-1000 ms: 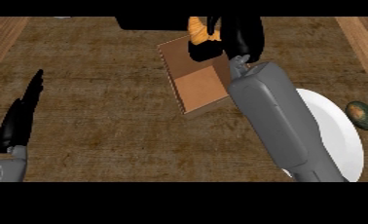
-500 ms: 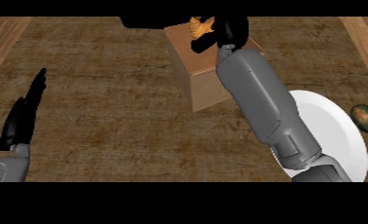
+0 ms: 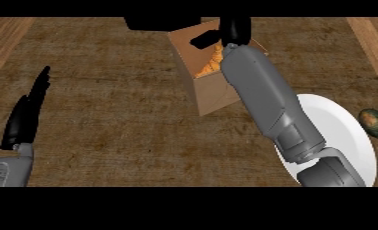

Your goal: Pick the croissant from the plate and place it in the cardboard box

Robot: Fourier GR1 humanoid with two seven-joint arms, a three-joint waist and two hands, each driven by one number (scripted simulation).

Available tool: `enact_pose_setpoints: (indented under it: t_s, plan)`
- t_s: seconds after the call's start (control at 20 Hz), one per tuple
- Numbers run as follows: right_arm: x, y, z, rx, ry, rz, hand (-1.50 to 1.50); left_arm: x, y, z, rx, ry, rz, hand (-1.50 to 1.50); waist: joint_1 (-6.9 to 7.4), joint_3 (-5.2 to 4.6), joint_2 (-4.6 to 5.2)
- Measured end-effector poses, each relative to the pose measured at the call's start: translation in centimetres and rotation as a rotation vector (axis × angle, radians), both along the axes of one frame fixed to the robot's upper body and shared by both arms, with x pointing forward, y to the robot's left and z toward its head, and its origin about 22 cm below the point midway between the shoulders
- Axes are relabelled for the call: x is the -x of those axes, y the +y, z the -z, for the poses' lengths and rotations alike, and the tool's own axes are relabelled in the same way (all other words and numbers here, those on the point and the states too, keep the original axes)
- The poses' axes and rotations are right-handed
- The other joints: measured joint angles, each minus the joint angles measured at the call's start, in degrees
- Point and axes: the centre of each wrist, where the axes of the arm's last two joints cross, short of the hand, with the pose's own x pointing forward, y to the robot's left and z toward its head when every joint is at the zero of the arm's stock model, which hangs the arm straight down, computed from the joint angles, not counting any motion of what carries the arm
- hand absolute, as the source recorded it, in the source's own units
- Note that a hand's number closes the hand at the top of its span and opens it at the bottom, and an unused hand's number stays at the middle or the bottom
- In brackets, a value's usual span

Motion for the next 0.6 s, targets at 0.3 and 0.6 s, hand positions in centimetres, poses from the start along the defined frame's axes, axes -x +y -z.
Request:
enact_pose_setpoints:
  t_s: [0.3, 0.6]
  plan:
    - [-0.2, -0.4, -1.0, -0.117, -0.177, 0.036, -1.50, 0.3, 0.3, 0.5, 0.002, 0.008, -0.012, 0.00, -0.81, 0.14, 0.03]
    - [0.4, -3.7, -0.8, -0.243, -0.280, 0.073, -1.50, 0.8, 1.2, 0.1, -0.005, 0.014, -0.042, 0.00, -2.11, 0.26, -0.10]
